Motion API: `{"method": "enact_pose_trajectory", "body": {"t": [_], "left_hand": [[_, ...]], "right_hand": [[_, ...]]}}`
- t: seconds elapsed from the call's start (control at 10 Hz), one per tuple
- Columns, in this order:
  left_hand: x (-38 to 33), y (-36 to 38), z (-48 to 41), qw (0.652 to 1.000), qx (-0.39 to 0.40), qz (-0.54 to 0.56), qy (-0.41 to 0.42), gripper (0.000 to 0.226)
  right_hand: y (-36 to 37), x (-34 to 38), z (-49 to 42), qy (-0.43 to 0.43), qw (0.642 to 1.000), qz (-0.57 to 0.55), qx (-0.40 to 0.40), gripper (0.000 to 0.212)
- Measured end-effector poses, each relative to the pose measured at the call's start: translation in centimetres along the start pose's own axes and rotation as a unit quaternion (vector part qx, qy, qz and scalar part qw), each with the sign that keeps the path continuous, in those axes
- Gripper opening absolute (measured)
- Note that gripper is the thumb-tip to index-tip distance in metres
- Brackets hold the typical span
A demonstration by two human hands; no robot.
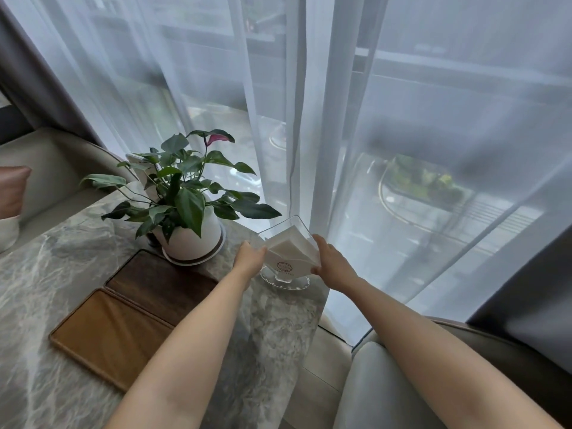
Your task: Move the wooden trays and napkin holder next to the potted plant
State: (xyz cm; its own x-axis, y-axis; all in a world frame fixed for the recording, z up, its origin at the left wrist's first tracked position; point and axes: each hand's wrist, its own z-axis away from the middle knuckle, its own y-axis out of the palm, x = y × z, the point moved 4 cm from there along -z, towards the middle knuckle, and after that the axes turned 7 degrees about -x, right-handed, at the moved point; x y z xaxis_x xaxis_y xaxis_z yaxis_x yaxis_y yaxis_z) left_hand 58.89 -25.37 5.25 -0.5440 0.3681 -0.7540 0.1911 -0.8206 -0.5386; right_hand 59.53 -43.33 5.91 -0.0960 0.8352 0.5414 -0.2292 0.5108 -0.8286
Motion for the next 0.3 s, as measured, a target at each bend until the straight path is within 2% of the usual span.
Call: {"method": "enact_pose_trajectory", "body": {"t": [0.2,0.3], "left_hand": [[-0.5,-1.6,0.2,0.999,0.033,0.008,0.006,0.060],[-1.1,-3.7,0.4,1.000,-0.005,-0.004,0.022,0.064]], "right_hand": [[-0.1,0.5,0.7,-0.014,0.999,0.051,-0.008,0.077],[-0.6,1.5,0.9,-0.039,0.997,0.056,-0.036,0.078]]}}
